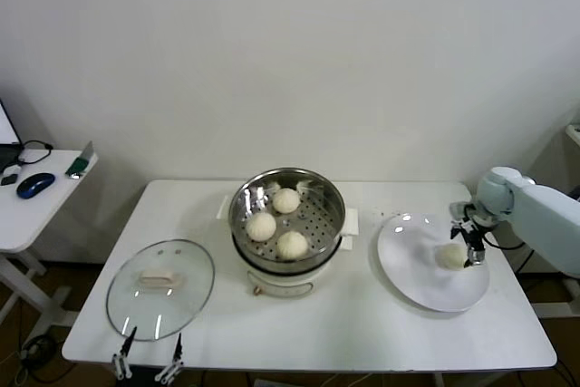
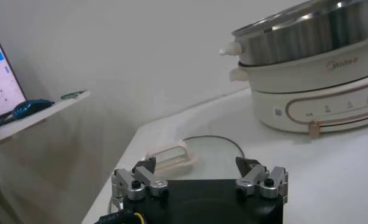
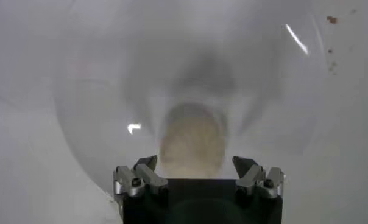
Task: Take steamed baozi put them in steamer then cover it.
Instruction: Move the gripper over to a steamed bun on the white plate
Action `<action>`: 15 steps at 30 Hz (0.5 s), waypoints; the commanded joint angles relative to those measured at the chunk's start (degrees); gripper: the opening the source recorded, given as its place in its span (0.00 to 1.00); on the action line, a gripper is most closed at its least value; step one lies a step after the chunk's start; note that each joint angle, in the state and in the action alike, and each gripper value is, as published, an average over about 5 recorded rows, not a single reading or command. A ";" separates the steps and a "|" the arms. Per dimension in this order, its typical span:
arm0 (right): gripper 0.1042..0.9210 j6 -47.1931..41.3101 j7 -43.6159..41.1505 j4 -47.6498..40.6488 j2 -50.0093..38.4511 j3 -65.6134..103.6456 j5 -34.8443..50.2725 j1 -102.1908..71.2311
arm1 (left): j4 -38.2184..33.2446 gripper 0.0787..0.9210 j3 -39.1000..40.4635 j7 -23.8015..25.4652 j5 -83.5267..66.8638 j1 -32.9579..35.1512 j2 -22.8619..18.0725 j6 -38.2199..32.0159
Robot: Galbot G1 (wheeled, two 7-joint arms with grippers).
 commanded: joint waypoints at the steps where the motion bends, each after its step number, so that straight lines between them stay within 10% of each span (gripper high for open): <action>1: 0.88 0.68 -0.20 -3.74 1.69 3.54 -1.98 -3.70 | 0.40 0.88 0.08 -0.09 0.62 -0.08 -0.03 0.04; 15: 0.81 0.63 0.10 -4.06 2.02 2.62 0.73 -2.10 | 0.65 0.88 0.43 -0.16 1.21 0.09 -0.21 -0.29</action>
